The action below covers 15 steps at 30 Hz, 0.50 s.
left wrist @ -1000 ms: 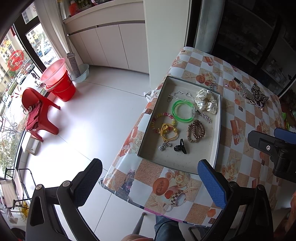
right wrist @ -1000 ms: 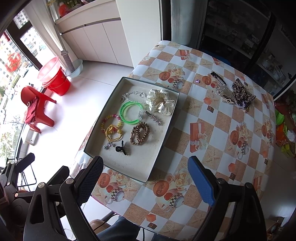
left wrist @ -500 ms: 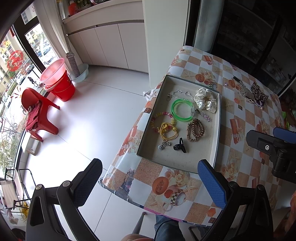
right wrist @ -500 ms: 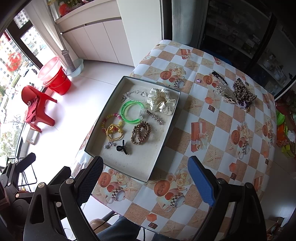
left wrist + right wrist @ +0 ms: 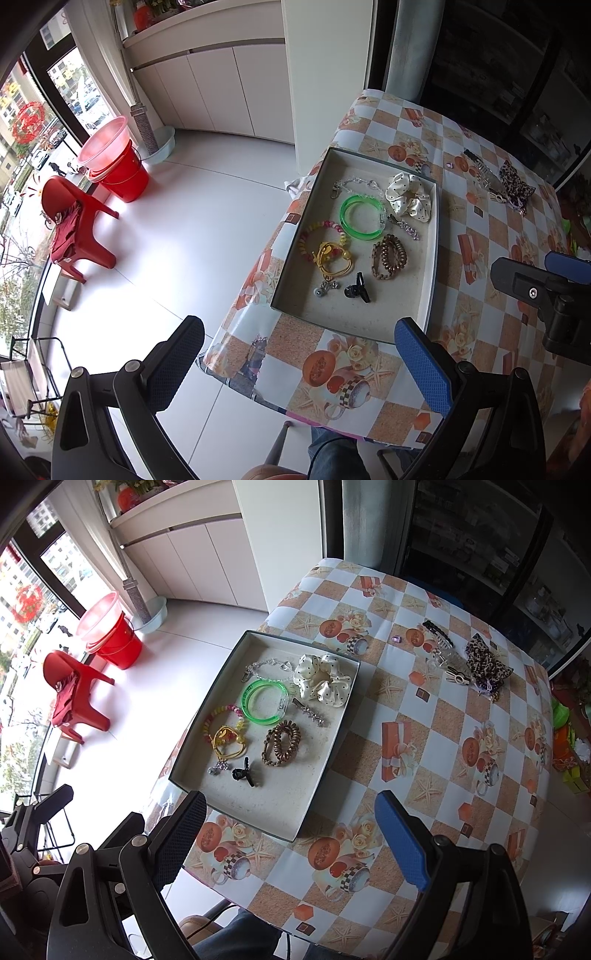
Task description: Organize jewelry
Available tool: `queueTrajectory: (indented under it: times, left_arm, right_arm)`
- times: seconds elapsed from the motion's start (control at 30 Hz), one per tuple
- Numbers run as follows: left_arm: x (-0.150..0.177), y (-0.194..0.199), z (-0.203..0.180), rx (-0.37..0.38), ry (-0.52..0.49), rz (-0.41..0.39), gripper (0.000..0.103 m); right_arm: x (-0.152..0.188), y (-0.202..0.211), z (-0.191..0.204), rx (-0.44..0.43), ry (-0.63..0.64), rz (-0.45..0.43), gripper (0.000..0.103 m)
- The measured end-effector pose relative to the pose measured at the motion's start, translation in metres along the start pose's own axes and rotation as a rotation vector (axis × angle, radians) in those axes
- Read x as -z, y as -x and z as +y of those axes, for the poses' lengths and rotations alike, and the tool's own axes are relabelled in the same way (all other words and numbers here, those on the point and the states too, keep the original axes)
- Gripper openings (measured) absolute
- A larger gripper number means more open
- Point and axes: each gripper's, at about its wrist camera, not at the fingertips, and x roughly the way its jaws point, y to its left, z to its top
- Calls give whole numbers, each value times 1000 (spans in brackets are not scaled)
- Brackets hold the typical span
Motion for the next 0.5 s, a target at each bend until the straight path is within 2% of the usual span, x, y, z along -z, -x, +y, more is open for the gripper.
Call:
queueTrajectory:
  times: [0.5]
  left_arm:
    - [0,0,0,0,0,2,103]
  right_arm:
    - [0,-1,-1,0,-2,2,94]
